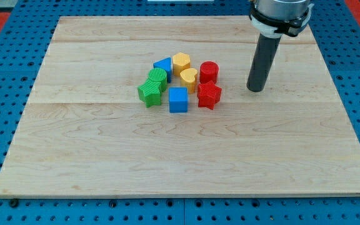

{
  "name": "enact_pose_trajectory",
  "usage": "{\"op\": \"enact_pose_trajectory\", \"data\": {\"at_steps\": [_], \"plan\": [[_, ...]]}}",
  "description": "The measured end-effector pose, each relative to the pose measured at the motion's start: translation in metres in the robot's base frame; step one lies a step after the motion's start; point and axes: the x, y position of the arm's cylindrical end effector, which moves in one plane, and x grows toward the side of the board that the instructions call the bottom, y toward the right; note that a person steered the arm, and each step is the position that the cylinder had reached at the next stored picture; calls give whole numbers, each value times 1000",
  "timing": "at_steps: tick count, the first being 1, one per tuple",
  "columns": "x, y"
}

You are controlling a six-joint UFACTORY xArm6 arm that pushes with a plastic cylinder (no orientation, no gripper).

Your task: Separate the red star from a group of blocks

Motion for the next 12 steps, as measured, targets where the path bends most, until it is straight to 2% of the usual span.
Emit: {"op": "enact_pose_trajectory", "data": {"at_steps": [3,4,5,6,8,12], "plan": [[1,4],[35,6],[51,44],[90,5],[55,-72],[69,-135]]}}
